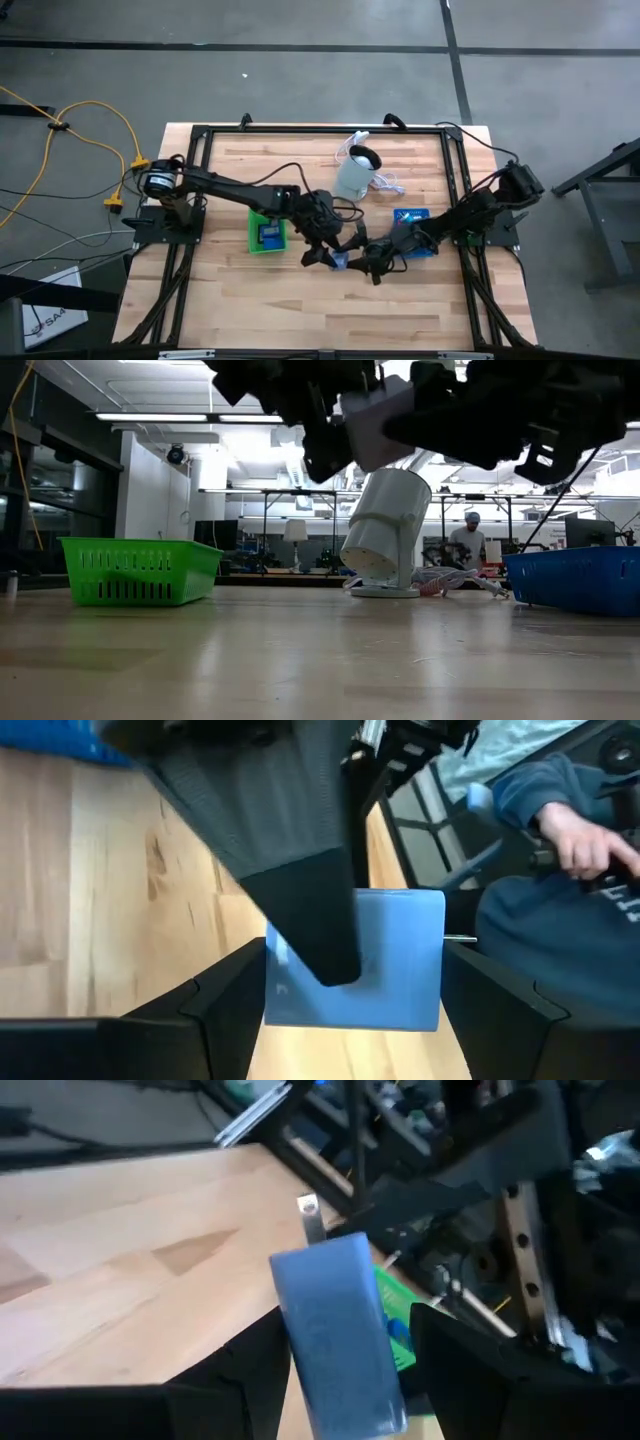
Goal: Pick & Place Office items
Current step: Put the purple charger adapter into the blue bin
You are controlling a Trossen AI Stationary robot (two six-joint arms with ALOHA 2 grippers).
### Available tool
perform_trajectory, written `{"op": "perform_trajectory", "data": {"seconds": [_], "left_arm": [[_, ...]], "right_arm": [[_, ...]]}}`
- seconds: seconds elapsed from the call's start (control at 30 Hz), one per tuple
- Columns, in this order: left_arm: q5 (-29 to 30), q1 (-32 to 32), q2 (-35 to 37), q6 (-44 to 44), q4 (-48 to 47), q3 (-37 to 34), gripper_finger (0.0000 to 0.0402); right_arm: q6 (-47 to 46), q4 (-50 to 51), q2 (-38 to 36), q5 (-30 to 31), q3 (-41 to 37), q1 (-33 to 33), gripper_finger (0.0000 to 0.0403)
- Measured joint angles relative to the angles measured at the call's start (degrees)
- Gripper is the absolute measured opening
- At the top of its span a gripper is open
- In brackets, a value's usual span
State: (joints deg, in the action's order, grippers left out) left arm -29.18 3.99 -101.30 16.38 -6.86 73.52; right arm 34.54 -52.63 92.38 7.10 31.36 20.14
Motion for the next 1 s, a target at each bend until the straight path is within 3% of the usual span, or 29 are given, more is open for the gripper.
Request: {"op": "perform_trajectory", "data": {"seconds": [0.23,0.63,1.0], "left_arm": [[-0.6,0.0,-0.5,0.3,-1.0,0.0,0.0258],[-0.5,0.0,-0.5,0.4,-2.4,0.0,0.0258],[-0.8,0.0,-0.5,1.4,-2.3,0.0,0.0258]], "right_arm": [[0.0,8.5,0.0,1.5,3.7,0.4,0.0191],[-0.5,8.5,-0.1,4.2,4.0,2.4,0.0190],[0.4,8.7,-0.1,4.4,4.0,2.9,0.0127]]}}
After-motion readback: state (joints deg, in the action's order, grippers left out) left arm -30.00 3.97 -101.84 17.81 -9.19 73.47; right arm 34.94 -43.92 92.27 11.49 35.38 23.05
